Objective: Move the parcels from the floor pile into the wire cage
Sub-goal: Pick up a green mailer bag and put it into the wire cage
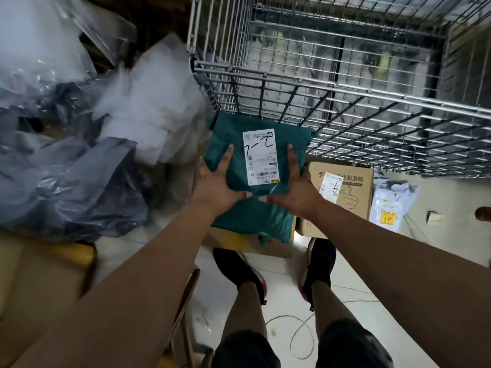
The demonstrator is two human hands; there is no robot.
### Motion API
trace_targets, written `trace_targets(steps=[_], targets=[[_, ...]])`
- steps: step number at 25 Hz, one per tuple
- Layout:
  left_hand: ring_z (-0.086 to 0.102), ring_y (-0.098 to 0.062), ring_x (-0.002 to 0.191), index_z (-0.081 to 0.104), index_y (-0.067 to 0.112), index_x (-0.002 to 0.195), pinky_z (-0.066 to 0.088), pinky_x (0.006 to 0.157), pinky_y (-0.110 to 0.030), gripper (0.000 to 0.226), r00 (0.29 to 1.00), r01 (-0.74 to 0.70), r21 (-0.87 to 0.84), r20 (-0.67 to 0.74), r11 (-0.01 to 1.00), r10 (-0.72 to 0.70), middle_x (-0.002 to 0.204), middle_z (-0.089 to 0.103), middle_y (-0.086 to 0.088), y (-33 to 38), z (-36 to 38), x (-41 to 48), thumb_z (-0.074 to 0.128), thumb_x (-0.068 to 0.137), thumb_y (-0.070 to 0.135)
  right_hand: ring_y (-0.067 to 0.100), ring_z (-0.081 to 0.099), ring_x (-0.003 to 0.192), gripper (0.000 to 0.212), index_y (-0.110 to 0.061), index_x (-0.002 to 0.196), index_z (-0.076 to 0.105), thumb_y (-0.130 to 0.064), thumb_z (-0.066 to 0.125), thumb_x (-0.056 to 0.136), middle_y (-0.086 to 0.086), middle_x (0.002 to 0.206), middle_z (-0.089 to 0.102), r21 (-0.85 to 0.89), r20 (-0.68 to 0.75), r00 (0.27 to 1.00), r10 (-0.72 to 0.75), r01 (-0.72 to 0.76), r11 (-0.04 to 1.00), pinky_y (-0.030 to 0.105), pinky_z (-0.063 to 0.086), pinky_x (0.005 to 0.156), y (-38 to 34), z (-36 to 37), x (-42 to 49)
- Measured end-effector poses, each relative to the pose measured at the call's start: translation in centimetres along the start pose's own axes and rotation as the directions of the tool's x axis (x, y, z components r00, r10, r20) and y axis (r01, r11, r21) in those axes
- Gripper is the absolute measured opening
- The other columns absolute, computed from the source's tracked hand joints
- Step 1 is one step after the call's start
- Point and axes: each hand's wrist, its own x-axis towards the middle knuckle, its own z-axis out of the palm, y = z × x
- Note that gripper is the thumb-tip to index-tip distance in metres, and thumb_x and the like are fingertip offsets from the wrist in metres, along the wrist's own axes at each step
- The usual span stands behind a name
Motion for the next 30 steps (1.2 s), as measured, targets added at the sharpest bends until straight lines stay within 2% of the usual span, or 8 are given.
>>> trace_targets(steps=[3,5,9,12,16,19,24,30], targets=[[0.039,-0.043,0.141,-0.004,0.062,0.154,0.038,0.114,-0.044,0.125,1.000,-0.019,-0.084,-0.004,0.996,0.018,0.151,0.028,-0.021,0.1,0.2,0.3,0.089,0.071,0.049,0.047,0.020,0.149,0.142,-0.051,0.152,-0.025,-0.045,0.091,0.070,0.024,0.162,0.005,0.034,-0.053,0.999,-0.010,0.012,0.999,0.052,0.032,0.115,0.3,0.5,0.1],[0.046,-0.042,0.134,-0.003,0.062,0.154,0.041,0.111,-0.045,0.124,0.999,-0.025,-0.076,-0.044,0.997,0.022,0.141,0.035,-0.017,0.1,0.7,0.0,0.089,0.071,0.050,0.048,0.030,0.144,0.142,-0.053,0.153,-0.021,-0.049,0.092,0.066,0.024,0.158,0.015,0.039,-0.105,0.994,-0.027,0.031,0.999,0.053,0.037,0.112,0.4,0.9,0.0],[0.050,-0.038,0.130,-0.004,0.066,0.151,0.046,0.108,-0.045,0.124,0.994,-0.010,-0.038,-0.111,0.999,0.005,0.141,0.035,-0.014,0.2,1.5,-1.3,0.087,0.067,0.057,0.047,0.047,0.132,0.142,-0.057,0.151,-0.019,-0.052,0.092,0.064,0.023,0.152,0.030,0.011,-0.140,0.989,-0.050,0.052,0.999,0.052,0.046,0.104,0.3,0.9,-0.8],[0.051,-0.038,0.130,-0.002,0.065,0.152,0.048,0.106,-0.045,0.124,0.992,-0.010,-0.027,-0.127,1.000,0.007,0.145,0.034,-0.015,0.0,2.0,-3.0,0.086,0.065,0.059,0.044,0.053,0.127,0.141,-0.061,0.148,-0.021,-0.051,0.092,0.064,0.021,0.149,0.036,-0.017,-0.135,0.990,-0.043,0.041,0.999,0.051,0.051,0.097,0.3,0.9,-2.3],[0.046,-0.032,0.138,0.002,0.066,0.152,0.046,0.111,-0.044,0.122,0.990,0.005,-0.057,-0.142,0.998,-0.013,0.150,0.031,-0.009,0.0,1.7,-6.0,0.086,0.064,0.058,0.039,0.051,0.130,0.141,-0.064,0.147,-0.019,-0.050,0.093,0.063,0.015,0.152,0.034,0.000,-0.105,0.993,-0.059,0.059,0.998,0.051,0.051,0.100,-0.3,0.0,-4.9],[0.042,-0.032,0.143,-0.002,0.071,0.149,0.048,0.109,-0.051,0.121,0.986,0.019,-0.046,-0.166,0.999,-0.026,0.159,0.023,-0.005,0.7,0.0,-8.5,0.083,0.063,0.062,0.038,0.053,0.129,0.138,-0.066,0.147,-0.018,-0.053,0.091,0.063,0.012,0.155,0.031,-0.003,-0.097,0.992,-0.078,0.078,0.997,0.053,0.052,0.100,-1.6,-1.3,-7.3],[0.053,-0.033,0.131,-0.008,0.075,0.144,0.054,0.098,-0.049,0.116,0.982,0.024,0.017,-0.187,1.000,-0.020,0.154,0.028,-0.002,5.1,-6.6,-14.9,0.078,0.067,0.070,0.035,0.051,0.132,0.135,-0.067,0.145,-0.018,-0.055,0.089,0.064,0.009,0.156,0.030,-0.025,-0.108,0.985,-0.137,0.135,0.991,0.047,0.051,0.103,-6.5,-6.5,-13.1],[0.052,-0.030,0.133,-0.001,0.070,0.148,0.053,0.100,-0.045,0.110,0.984,0.010,0.148,-0.178,0.989,0.017,0.159,0.027,0.000,9.1,-13.1,-21.8,0.074,0.067,0.075,0.036,0.047,0.136,0.130,-0.069,0.146,-0.011,-0.062,0.088,0.062,0.010,0.156,0.029,-0.052,-0.080,0.984,-0.156,0.152,0.987,0.045,0.048,0.107,-10.8,-10.6,-20.0]])
